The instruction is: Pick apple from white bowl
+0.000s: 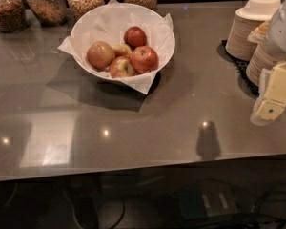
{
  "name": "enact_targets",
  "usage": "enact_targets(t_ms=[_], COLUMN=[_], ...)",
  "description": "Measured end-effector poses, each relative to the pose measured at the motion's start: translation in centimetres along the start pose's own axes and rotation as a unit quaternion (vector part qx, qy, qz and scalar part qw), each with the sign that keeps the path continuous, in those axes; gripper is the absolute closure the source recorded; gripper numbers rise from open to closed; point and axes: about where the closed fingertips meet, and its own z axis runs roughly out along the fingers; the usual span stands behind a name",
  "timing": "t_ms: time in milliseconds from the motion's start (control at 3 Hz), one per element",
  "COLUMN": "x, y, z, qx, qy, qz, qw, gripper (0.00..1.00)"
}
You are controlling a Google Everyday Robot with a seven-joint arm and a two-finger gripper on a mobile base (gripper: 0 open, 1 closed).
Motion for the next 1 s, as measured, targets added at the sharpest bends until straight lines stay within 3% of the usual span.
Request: enact_targets(t_ms=[333, 1000], x=[0.0, -4.0], y=[0.0, -2.6], z=[0.0, 2.6], qx=[0.001, 0.0], qy=[-0.001, -0.071], qz=[0.001, 0.041], qw=[1.0, 0.9967], gripper=[0.0, 0.0])
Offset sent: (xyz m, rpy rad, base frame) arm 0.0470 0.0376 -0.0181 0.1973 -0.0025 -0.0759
